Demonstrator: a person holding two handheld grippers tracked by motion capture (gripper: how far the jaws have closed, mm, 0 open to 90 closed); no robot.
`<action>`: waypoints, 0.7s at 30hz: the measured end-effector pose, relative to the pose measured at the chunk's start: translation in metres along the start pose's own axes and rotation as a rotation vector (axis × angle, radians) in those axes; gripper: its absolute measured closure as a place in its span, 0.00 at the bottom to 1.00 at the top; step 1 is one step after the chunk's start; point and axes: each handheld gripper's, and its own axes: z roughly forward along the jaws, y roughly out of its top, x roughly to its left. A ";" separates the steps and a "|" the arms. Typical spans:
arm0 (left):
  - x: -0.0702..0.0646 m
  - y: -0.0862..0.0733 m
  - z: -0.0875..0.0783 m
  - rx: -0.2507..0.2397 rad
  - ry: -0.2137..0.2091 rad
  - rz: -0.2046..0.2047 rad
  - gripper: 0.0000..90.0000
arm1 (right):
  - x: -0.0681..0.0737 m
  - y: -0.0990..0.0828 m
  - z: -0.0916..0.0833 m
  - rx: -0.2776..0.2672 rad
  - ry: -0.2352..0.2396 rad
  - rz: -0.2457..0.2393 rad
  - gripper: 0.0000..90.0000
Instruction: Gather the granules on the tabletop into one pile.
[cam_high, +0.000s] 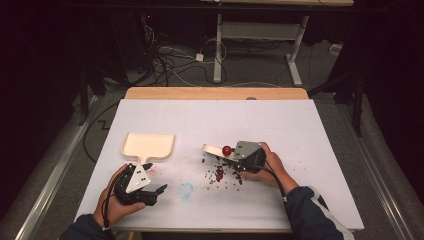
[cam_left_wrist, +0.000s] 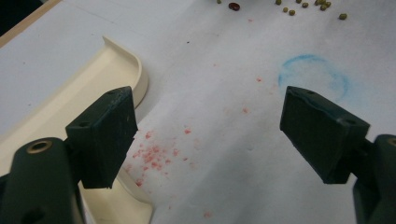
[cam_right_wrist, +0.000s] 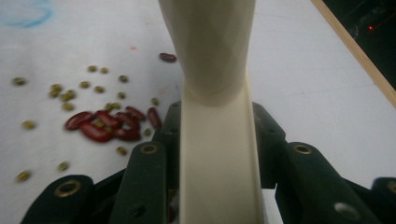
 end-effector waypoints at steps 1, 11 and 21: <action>0.000 0.000 0.000 -0.002 0.001 -0.002 0.20 | 0.002 -0.001 -0.004 -0.002 0.012 0.000 0.73; -0.003 0.002 0.000 0.003 0.006 0.008 0.20 | 0.009 -0.010 -0.030 -0.034 0.027 0.002 0.74; -0.005 0.003 -0.002 -0.005 0.003 0.015 0.20 | -0.005 -0.011 -0.052 -0.054 -0.097 0.093 0.75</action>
